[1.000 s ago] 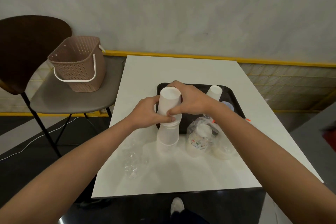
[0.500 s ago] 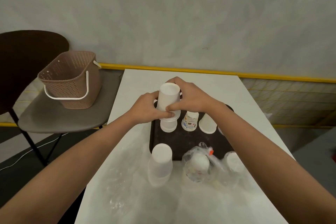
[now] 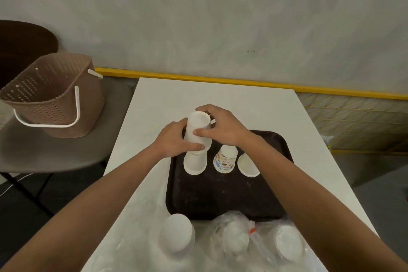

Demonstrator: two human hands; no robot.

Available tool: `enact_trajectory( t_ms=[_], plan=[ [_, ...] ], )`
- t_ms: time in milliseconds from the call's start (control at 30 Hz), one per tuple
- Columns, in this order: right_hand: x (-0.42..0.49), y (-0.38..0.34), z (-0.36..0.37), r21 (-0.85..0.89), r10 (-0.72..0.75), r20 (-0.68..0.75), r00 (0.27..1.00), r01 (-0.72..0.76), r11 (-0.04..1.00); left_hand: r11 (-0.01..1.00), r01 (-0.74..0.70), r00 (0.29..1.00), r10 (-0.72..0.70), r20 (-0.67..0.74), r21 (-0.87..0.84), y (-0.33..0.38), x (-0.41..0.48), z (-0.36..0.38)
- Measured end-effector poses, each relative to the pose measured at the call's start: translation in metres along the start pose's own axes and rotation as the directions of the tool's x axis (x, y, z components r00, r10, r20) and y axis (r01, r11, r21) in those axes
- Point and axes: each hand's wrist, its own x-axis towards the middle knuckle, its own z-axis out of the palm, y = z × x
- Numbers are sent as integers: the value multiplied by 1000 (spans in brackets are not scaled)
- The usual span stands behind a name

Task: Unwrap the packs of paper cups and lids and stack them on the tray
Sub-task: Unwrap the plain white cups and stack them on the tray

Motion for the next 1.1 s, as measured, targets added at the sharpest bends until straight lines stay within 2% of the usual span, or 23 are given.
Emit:
enact_trajectory(
  t_ms=[333, 633, 867, 1033, 1100],
  plan=[
    [0, 31, 24, 76, 46, 107, 993, -54, 996, 992, 22, 997, -31, 72, 127, -33, 8, 24],
    [-6, 49, 51, -89, 120, 195, 973, -104, 991, 984, 88, 992, -100, 73, 156, -54, -2, 59],
    [-10, 50, 58, -65, 156, 168, 973, -147, 987, 978, 154, 982, -168, 90, 141, -58, -3, 63],
    [-11, 50, 60, -83, 148, 172, 974, -136, 987, 985, 117, 988, -128, 88, 125, -59, -8, 54],
    [-14, 48, 59, -85, 142, 127, 982, -132, 988, 990, 92, 992, -100, 74, 111, -60, -13, 46]
  ],
)
